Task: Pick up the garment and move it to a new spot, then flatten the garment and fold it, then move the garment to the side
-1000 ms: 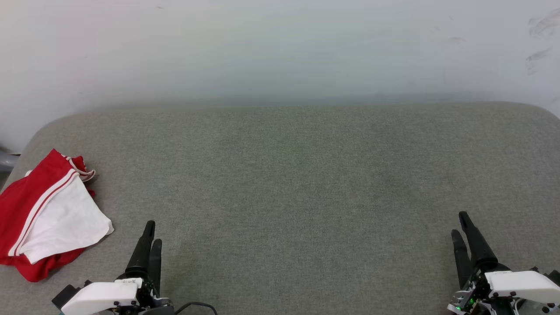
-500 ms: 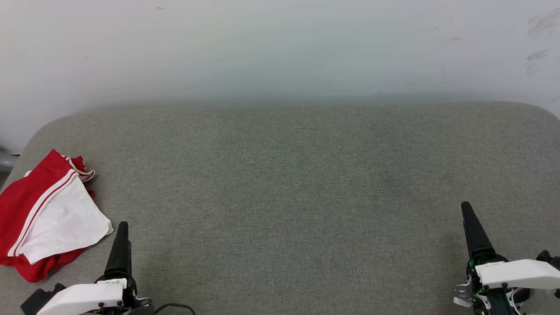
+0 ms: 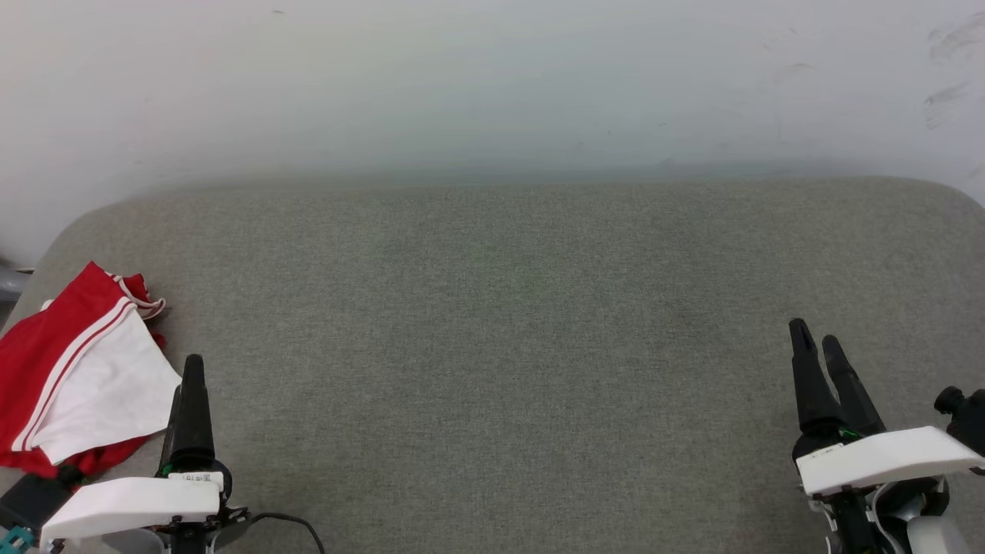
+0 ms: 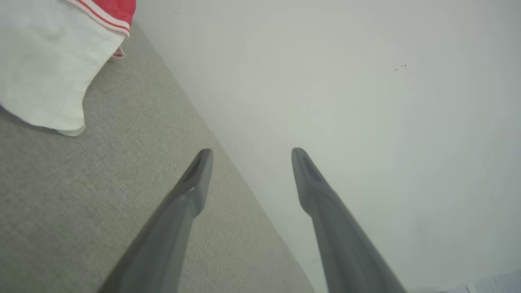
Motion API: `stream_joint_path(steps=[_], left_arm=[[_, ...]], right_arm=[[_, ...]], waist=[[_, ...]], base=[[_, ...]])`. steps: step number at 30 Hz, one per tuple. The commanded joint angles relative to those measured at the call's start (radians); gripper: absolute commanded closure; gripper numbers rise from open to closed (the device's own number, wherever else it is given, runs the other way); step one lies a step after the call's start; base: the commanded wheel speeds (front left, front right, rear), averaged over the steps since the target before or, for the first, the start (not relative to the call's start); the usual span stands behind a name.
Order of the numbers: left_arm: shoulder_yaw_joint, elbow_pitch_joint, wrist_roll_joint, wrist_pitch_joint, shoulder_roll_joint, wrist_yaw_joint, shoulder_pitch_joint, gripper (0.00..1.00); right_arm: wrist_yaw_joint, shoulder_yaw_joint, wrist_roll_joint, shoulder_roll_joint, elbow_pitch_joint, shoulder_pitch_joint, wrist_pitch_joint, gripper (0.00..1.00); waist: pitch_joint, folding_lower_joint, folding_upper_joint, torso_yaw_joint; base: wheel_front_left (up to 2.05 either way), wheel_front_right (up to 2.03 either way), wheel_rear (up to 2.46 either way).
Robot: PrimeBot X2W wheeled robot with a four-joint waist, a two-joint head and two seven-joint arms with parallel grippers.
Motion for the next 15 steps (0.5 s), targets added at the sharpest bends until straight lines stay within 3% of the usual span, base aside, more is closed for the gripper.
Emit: stream_joint_path(steps=[1, 15], left_arm=[[-0.006, -0.044, 0.063, -0.012, 0.003, -0.001, 0.005, 0.0], [-0.137, -0.18, 0.435, -0.056, 0.003, 0.043, 0.048, 0.0]], right_arm=[[0.0, 0.008, -0.07, -0.001, -0.03, -0.023, -0.012, 0.0], [0.0, 0.055, -0.372, -0.008, -0.063, -0.032, -0.056, 0.0]], waist=[[0.001, 0.0, 0.0, 0.0], [0.001, 0.0, 0.0, -0.005]], base=[[0.0, 0.0, 0.0], [0.0, 0.0, 0.0]])
